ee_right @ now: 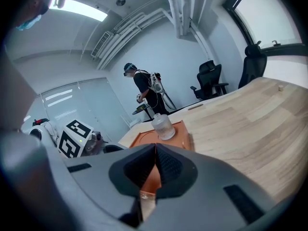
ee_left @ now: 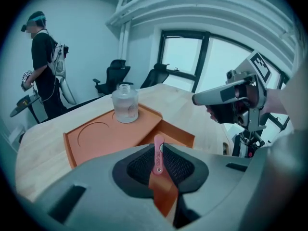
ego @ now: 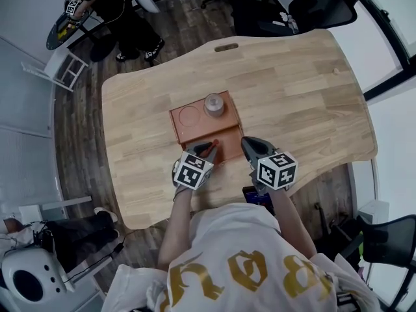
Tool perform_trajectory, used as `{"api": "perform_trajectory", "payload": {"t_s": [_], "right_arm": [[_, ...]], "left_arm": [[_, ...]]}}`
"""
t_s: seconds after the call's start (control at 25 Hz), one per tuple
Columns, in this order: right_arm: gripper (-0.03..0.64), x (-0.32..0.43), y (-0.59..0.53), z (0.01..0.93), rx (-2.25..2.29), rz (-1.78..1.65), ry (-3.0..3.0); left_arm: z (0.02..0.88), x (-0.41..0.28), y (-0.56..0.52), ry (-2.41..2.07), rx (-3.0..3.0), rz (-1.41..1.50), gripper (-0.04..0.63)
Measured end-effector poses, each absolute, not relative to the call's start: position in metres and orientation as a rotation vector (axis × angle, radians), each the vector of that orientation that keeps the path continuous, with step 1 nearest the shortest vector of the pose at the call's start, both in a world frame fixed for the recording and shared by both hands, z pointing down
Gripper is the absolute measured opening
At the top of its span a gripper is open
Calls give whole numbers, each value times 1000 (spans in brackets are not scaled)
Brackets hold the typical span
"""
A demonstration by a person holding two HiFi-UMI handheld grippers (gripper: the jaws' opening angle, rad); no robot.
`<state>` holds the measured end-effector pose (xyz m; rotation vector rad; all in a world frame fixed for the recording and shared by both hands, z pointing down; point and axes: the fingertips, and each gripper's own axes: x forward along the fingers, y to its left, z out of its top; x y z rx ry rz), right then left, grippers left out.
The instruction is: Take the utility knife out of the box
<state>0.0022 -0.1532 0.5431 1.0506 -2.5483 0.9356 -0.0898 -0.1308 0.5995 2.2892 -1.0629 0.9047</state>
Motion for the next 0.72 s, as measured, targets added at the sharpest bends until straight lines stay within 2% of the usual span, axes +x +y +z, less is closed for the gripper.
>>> {"api": "perform_trajectory", "payload": {"t_s": [0.44, 0.72], "right_arm": [[12, 3, -149, 511, 1070, 910, -2616], [12, -2, -145, 491, 1072, 766, -2642]], "left_arm": [[555, -87, -130, -1148, 2321, 634, 55], [527, -92, -131, -1224, 2331, 487, 55]]}}
